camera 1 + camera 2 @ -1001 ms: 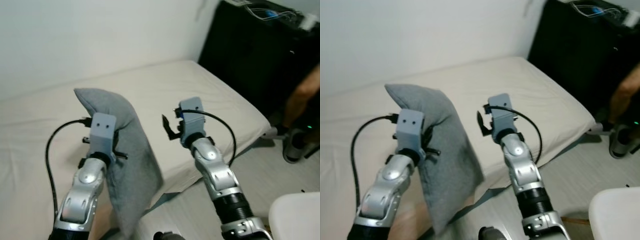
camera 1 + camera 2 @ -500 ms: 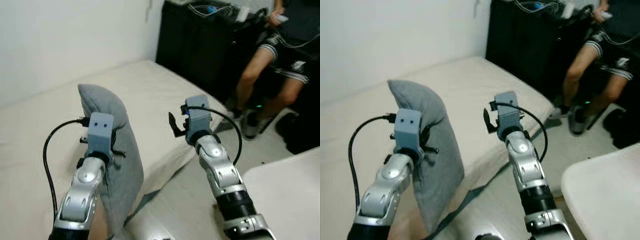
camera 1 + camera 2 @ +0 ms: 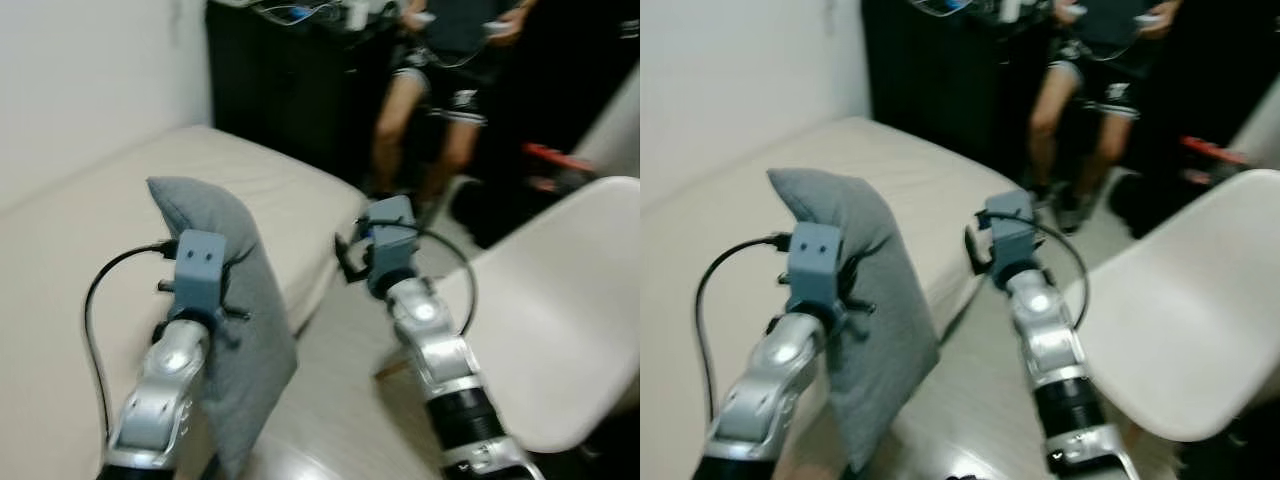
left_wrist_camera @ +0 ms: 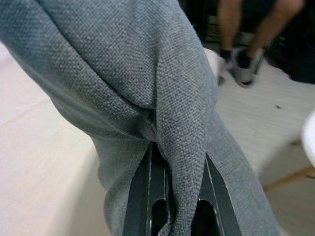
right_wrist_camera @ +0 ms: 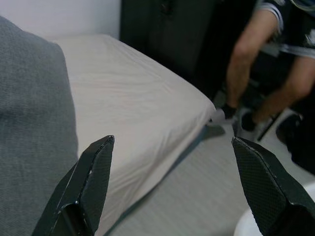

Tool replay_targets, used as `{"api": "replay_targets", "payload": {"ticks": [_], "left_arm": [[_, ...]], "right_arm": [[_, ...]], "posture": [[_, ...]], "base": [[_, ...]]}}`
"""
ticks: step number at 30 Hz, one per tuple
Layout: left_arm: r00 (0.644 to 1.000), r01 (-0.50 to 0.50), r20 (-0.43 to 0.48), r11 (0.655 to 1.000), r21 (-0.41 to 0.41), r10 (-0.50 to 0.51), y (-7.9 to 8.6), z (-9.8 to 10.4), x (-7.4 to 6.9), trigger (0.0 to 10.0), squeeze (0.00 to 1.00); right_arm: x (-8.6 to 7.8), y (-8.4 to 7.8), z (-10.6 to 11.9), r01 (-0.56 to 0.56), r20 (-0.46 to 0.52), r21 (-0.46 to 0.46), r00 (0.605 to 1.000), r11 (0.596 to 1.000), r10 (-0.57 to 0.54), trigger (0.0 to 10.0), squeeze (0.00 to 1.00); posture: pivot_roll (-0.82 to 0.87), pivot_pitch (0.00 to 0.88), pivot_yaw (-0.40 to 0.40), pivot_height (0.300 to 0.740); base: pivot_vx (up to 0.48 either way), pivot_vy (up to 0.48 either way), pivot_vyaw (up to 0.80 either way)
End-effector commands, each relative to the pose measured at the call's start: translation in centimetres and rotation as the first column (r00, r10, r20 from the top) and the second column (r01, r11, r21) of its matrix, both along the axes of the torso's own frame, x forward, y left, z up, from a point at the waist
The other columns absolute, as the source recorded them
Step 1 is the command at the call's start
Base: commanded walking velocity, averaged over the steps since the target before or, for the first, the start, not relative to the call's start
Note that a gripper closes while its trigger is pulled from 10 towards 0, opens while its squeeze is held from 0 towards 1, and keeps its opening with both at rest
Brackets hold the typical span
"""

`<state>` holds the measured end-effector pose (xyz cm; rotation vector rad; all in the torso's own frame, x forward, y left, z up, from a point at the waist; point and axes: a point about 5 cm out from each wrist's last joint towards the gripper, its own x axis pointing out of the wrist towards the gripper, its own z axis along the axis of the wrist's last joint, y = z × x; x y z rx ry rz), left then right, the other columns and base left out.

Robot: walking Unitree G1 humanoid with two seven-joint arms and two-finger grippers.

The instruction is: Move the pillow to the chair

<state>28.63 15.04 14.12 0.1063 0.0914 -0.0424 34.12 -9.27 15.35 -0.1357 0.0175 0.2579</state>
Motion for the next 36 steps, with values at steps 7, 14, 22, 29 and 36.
{"api": "replay_targets", "payload": {"ticks": [7,14,22,29,36], "left_arm": [[0.997,0.004,0.074,1.0,-0.008,-0.003,-0.32,1.53,-0.08,10.0,0.0],[0.997,-0.003,0.073,1.0,-0.014,0.004,-0.29,1.51,-0.06,10.0,0.0],[0.997,-0.011,0.072,1.0,-0.011,0.012,-0.07,1.45,0.01,10.0,0.0],[0.997,-0.014,0.074,1.0,-0.023,0.015,-0.15,1.46,0.02,10.0,0.0],[0.997,-0.014,0.075,0.999,-0.033,0.017,-0.12,1.59,0.03,10.0,0.0]], "right_arm": [[0.06,-0.56,-0.36,0.021,-0.019,-0.011,1.0,1.0,-0.021,10.0,0.0],[0.14,-0.69,-0.4,0.031,-0.023,-0.014,0.999,0.999,-0.031,10.0,0.0],[0.29,-1.24,-0.37,0.043,-0.022,-0.025,0.999,0.999,-0.043,10.0,0.0],[0.33,-1.26,-0.33,0.046,-0.02,-0.025,0.999,0.999,-0.047,10.0,0.0],[0.42,-1.19,-0.33,0.049,-0.02,-0.027,0.999,0.998,-0.049,10.0,0.0]], "posture": [[0.05,0.097,-0.074,0.723],[0.05,0.1,-0.075,0.723],[0.04,0.101,-0.075,0.723],[0.04,0.098,-0.077,0.723],[0.04,0.097,-0.078,0.723]], "base": [[0.0,0.0,-0.8],[0.0,0.0,-0.8],[0.0,0.0,-0.8],[0.0,0.0,-0.8],[0.0,0.0,-0.8]]}}
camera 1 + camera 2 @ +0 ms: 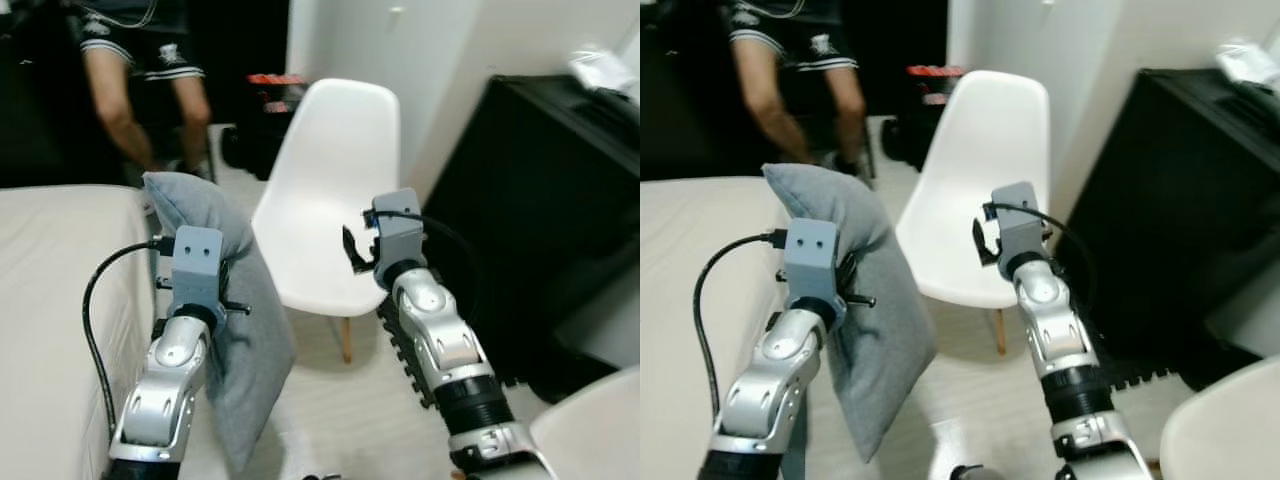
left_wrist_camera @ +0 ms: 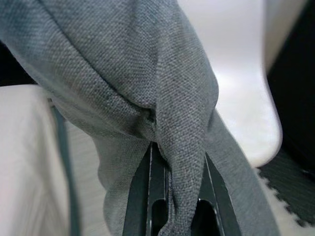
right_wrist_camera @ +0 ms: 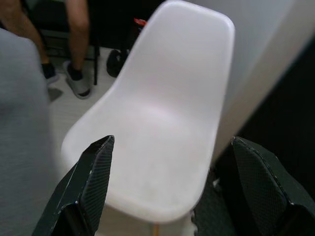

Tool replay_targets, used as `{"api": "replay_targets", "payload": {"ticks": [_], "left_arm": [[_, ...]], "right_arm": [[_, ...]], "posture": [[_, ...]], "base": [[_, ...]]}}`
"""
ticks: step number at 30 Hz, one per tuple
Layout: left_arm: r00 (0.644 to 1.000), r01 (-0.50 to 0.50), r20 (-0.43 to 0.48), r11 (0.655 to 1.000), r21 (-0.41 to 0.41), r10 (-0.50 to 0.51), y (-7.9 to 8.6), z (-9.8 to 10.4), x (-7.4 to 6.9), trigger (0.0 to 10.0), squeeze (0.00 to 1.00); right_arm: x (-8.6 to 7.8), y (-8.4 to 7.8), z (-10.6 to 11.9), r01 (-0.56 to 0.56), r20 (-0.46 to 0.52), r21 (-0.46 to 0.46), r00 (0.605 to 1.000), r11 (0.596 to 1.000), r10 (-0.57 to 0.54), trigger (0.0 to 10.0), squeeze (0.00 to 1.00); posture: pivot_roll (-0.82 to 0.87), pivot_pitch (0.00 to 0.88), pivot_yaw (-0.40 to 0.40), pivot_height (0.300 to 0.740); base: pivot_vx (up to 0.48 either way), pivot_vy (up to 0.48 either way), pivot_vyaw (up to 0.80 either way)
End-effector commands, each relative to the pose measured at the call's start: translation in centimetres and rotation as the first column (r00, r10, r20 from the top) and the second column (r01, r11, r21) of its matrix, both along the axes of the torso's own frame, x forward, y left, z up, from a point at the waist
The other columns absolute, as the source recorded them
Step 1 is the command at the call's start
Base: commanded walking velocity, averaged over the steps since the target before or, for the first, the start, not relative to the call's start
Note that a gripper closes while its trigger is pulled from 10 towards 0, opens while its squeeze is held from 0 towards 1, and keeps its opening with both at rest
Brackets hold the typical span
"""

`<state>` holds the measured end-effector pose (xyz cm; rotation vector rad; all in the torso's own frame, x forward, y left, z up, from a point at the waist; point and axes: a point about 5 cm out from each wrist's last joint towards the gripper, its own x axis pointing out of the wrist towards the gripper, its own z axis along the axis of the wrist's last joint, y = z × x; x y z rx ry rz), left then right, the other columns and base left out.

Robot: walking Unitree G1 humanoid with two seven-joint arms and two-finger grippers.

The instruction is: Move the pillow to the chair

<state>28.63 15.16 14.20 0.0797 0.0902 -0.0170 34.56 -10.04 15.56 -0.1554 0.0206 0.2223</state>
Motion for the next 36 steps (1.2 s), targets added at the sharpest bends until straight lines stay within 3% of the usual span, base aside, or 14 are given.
{"api": "replay_targets", "payload": {"ticks": [1,8,22,36], "left_arm": [[0.997,0.009,0.074,1.0,-0.004,-0.009,-0.2,1.5,0.1,10.0,0.0],[0.998,0.005,0.065,1.0,-0.028,-0.003,-0.2,1.5,0.1,10.0,0.0],[0.997,0.013,0.074,1.0,0.002,-0.013,-0.3,1.5,0.2,10.0,0.0],[0.99,0.11,0.084,0.992,0.065,-0.115,-0.6,2.6,2.1,10.0,0.0]], "right_arm": [[0.0,-0.4,-0.5,0.014,-0.022,-0.006,1.0,1.0,-0.014,10.0,0.0],[0.1,-0.4,-0.4,0.017,-0.021,-0.006,1.0,1.0,-0.017,10.0,0.0],[0.2,-0.6,-0.5,0.031,-0.028,-0.004,0.999,0.999,-0.032,10.0,0.0],[0.1,-0.7,-0.5,0.094,-0.004,0.039,0.996,0.995,-0.094,10.0,0.0]], "posture": [[0.04,0.097,-0.078,0.723],[0.05,0.096,-0.077,0.723],[0.04,0.1,-0.073,0.723],[0.08,0.082,0.08,0.723]], "base": [[0.0,0.0,-0.8],[0.0,0.0,-0.8],[0.0,0.0,-0.8],[0.0,0.0,-0.8]]}}
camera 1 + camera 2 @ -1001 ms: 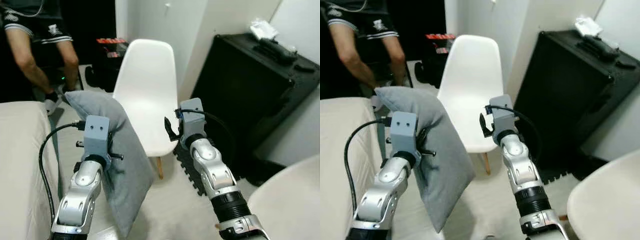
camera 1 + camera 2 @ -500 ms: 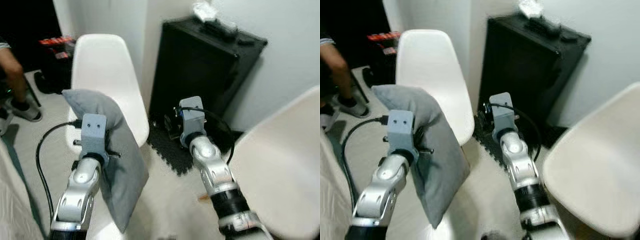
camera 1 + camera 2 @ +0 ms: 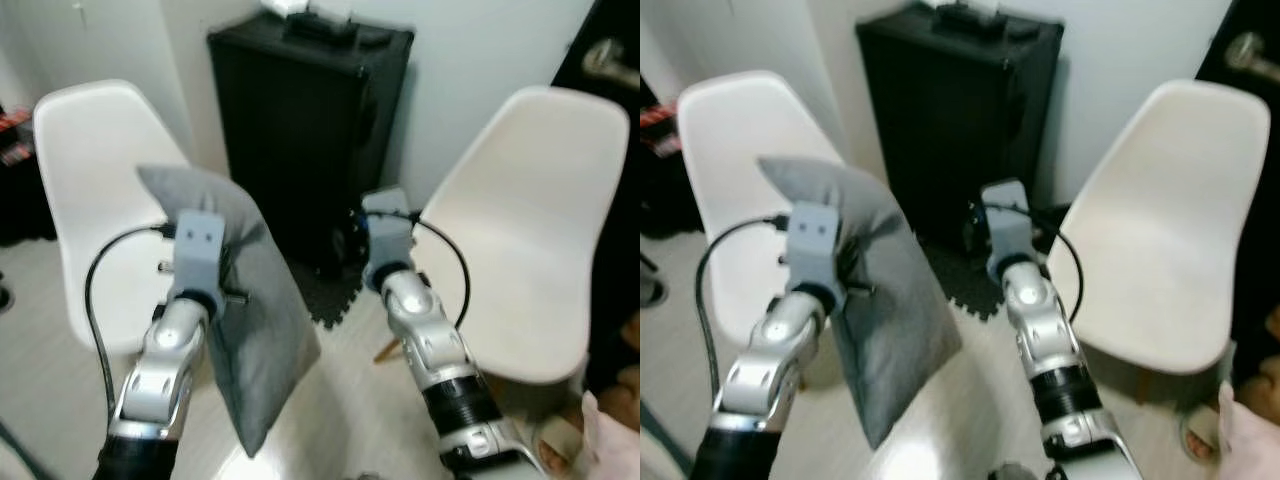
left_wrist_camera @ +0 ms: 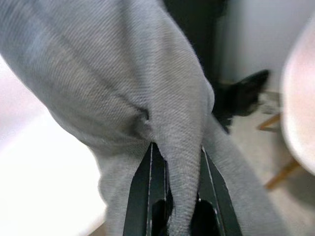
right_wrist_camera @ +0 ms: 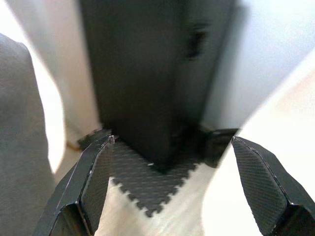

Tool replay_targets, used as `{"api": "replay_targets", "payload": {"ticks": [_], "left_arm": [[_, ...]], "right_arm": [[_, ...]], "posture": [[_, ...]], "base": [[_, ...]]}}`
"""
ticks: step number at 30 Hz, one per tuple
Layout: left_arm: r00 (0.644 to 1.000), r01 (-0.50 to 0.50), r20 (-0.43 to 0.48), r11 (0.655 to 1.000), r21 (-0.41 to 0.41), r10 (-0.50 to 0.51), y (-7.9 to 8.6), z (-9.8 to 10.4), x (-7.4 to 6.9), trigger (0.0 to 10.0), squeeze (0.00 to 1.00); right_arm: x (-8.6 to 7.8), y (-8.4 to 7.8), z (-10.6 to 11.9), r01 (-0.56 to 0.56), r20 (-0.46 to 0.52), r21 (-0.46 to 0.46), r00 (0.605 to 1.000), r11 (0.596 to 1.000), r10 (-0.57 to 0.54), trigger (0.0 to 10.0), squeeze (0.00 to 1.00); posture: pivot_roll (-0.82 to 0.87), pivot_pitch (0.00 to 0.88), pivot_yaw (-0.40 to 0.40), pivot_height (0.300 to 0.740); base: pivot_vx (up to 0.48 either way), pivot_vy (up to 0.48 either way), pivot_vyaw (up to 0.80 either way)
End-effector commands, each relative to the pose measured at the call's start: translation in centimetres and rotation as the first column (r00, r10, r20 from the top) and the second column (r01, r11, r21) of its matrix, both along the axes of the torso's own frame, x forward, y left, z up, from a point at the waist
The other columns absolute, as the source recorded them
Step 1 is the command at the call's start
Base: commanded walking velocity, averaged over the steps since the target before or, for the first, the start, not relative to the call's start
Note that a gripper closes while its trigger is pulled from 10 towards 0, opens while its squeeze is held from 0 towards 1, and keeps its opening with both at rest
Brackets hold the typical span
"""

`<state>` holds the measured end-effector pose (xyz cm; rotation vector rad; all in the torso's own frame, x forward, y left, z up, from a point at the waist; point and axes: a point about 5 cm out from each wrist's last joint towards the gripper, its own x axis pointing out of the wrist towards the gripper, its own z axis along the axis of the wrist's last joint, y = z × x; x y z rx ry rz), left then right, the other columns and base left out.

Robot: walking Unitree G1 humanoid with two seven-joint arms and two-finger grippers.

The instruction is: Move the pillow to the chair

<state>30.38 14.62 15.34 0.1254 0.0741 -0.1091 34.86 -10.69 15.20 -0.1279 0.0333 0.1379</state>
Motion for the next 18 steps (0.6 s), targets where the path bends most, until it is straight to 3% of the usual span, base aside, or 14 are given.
{"api": "replay_targets", "payload": {"ticks": [1,18], "left_arm": [[0.997,0.027,0.078,0.999,0.019,-0.028,-0.07,1.62,0.54,10.0,0.0],[0.998,0.022,0.063,0.998,-0.06,-0.018,-0.52,1.12,0.3,10.0,0.0]], "right_arm": [[-0.34,-0.17,-0.27,0.022,0.0,0.035,1.0,0.999,-0.022,10.0,0.0],[-0.17,-0.44,-0.14,0.025,-0.007,0.049,1.0,0.998,-0.025,10.0,0.0]], "posture": [[0.08,0.079,0.084,0.723],[0.07,0.065,0.049,0.723]], "base": [[0.0,0.0,-0.8],[0.0,0.0,-0.8]]}}
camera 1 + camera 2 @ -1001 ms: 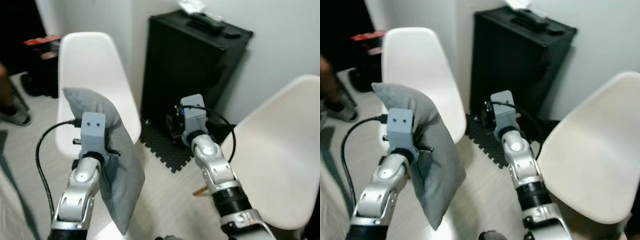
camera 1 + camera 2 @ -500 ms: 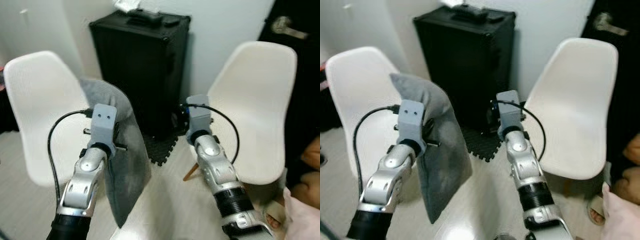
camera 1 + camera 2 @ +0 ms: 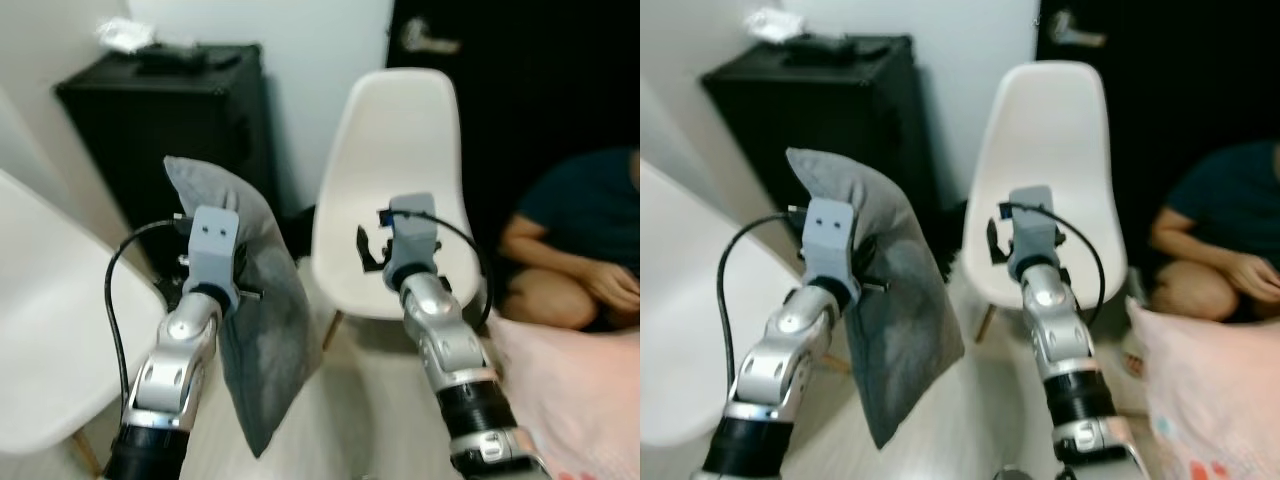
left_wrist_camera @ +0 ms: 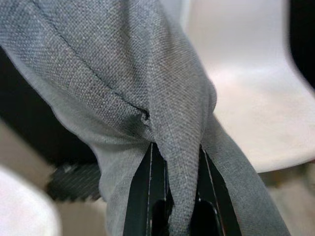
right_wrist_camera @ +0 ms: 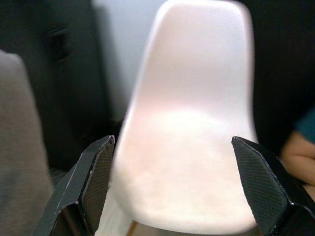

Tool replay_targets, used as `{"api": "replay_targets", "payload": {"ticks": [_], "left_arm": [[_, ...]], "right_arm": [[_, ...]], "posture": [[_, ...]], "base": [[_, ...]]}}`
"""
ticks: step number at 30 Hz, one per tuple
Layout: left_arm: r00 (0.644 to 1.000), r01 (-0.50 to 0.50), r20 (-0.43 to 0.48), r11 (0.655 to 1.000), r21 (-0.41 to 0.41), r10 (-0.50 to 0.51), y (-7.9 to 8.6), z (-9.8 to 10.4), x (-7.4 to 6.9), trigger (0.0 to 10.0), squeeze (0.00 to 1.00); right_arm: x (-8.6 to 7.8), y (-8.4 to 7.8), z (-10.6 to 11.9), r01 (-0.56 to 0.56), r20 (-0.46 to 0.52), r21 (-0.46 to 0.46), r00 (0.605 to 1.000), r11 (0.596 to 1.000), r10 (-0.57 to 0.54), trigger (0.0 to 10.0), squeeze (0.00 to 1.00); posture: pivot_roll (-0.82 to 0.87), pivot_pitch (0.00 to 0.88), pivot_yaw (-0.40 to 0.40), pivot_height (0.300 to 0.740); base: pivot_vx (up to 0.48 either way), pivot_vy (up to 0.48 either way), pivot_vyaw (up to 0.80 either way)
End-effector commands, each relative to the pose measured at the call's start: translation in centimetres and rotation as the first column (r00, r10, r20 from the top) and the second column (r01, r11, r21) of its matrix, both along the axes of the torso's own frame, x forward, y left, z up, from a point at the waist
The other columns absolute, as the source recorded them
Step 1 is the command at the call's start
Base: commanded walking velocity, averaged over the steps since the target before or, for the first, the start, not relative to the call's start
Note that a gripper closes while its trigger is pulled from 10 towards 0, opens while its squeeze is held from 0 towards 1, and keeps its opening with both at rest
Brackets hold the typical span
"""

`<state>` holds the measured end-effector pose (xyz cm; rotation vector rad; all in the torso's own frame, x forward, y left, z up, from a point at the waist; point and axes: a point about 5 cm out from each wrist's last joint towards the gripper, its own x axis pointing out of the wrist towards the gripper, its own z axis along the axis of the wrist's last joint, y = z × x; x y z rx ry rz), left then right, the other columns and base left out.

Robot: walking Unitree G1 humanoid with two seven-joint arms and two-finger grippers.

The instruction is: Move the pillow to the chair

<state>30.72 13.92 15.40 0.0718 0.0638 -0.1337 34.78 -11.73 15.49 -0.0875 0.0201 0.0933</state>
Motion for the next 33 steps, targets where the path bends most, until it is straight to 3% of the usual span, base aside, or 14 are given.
{"api": "replay_targets", "payload": {"ticks": [1,7,17,21,33], "left_arm": [[0.998,-0.001,0.055,1.0,-0.01,0.001,0.2,1.0,-0.1,10.0,0.0],[0.998,-0.01,0.063,1.0,-0.014,0.011,0.3,1.1,0.0,10.0,0.0],[0.996,-0.024,0.088,1.0,-0.019,0.026,0.4,1.3,0.1,10.0,0.0],[0.994,-0.017,0.104,0.999,-0.042,0.021,0.4,1.5,0.0,10.0,0.0],[0.993,-0.032,0.115,0.997,-0.069,0.04,0.5,1.6,-0.1,10.0,0.04]], "right_arm": [[0.0,0.8,-0.4,-0.024,-0.017,0.008,1.0,1.0,0.024,10.0,0.0],[0.0,1.3,-0.2,-0.033,-0.014,0.013,0.999,0.999,0.033,10.0,0.0],[0.1,0.8,-0.2,-0.002,-0.007,0.008,1.0,1.0,0.002,10.0,0.0],[0.2,0.9,-0.1,-0.016,0.005,-0.038,1.0,0.999,0.017,10.0,0.0],[0.4,1.9,-0.1,-0.067,-0.001,-0.042,0.998,0.997,0.067,10.0,0.0]], "posture": [[0.07,0.064,0.047,0.723],[0.07,0.058,0.043,0.723],[0.06,0.058,0.038,0.723],[0.06,0.062,0.031,0.723],[0.07,0.064,0.017,0.723]], "base": [[0.0,0.0,-0.8],[0.0,0.0,-0.8],[0.0,0.0,-0.72],[0.078,0.0,0.0],[0.362,0.0,0.0]]}}
